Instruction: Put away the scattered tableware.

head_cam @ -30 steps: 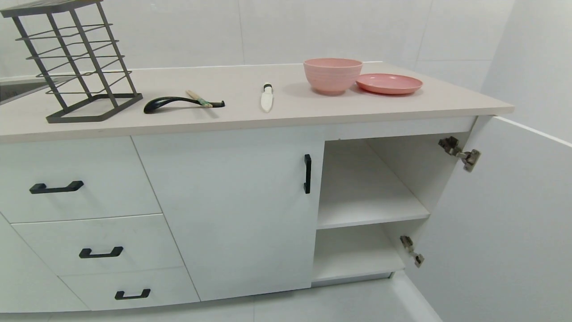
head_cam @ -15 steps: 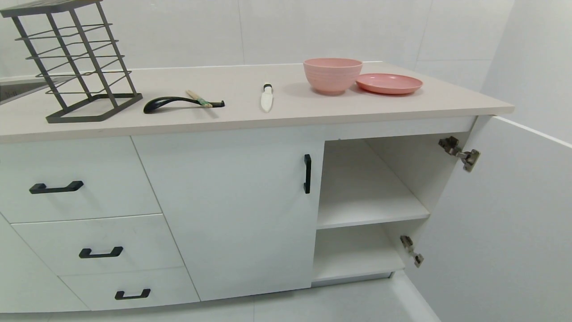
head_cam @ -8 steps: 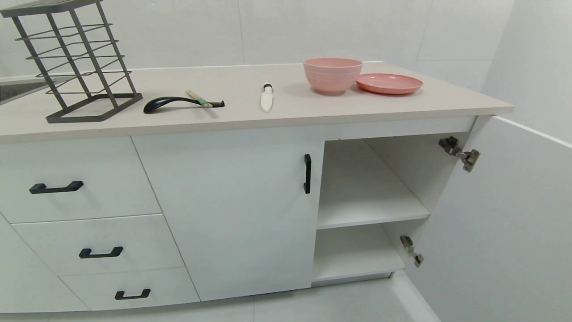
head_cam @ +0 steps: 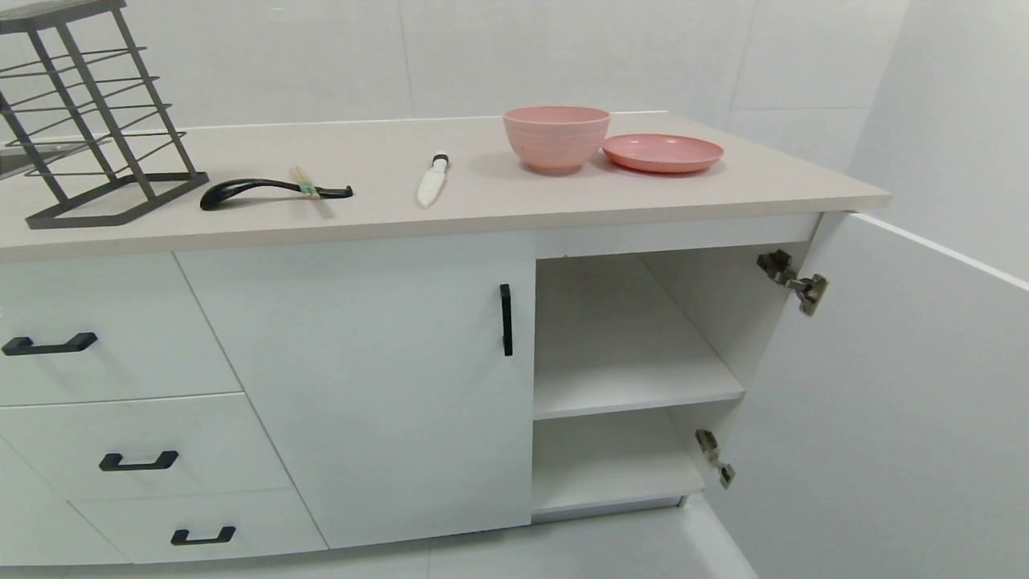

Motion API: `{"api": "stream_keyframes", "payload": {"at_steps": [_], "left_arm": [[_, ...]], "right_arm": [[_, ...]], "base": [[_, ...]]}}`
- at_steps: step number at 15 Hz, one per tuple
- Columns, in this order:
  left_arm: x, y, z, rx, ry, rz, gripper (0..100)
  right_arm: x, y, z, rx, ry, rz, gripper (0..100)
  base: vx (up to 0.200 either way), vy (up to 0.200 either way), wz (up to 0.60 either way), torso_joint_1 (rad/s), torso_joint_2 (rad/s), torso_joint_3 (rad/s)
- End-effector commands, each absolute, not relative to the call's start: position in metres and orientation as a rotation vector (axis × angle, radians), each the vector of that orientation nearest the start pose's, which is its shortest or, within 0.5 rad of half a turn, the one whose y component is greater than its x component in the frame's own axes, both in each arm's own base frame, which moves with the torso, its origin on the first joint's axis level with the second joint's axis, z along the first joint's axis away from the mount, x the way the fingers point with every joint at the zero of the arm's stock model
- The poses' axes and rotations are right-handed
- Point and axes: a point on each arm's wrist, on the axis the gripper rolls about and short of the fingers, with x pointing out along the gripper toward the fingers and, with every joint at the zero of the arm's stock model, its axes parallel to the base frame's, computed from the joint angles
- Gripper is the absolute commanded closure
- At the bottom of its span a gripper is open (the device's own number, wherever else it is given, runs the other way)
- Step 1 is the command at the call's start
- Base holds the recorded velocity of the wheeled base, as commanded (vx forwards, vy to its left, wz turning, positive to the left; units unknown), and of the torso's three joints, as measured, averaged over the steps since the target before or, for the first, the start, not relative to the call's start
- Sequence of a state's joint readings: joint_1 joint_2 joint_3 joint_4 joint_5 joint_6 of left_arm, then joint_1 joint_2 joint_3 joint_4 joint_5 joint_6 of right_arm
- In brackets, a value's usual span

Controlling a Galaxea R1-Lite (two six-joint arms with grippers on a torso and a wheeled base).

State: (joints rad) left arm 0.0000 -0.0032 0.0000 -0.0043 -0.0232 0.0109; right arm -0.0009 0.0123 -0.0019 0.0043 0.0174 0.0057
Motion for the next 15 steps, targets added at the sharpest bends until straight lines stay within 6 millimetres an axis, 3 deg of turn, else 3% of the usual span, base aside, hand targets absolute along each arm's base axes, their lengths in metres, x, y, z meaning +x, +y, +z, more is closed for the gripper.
{"api": "stream_keyframes", "payload": {"at_steps": [1,7,11,15], "left_arm": [[-0.0228,-0.0005,0.076,0.011,-0.005,-0.023,0],[-0.0228,-0.0006,0.076,0.009,-0.005,-0.025,0],[-0.0228,-0.0005,0.076,0.006,-0.005,-0.023,0],[-0.0228,-0.0005,0.076,0.003,-0.005,-0.021,0]], "right_arm": [[-0.0219,0.0004,0.0762,0.006,0.017,0.017,0],[-0.0218,0.0004,0.0758,0.006,0.018,0.017,0],[-0.0218,0.0004,0.0758,0.006,0.018,0.017,0],[-0.0218,0.0004,0.0758,0.006,0.018,0.017,0]], "base": [[0.0,0.0,0.0,0.0,0.0,0.0],[0.167,0.0,0.0,0.0,0.0,0.001],[0.0,0.0,0.0,0.0,0.0,0.0],[0.0,-0.15,0.0,-0.003,0.0,0.004]]}}
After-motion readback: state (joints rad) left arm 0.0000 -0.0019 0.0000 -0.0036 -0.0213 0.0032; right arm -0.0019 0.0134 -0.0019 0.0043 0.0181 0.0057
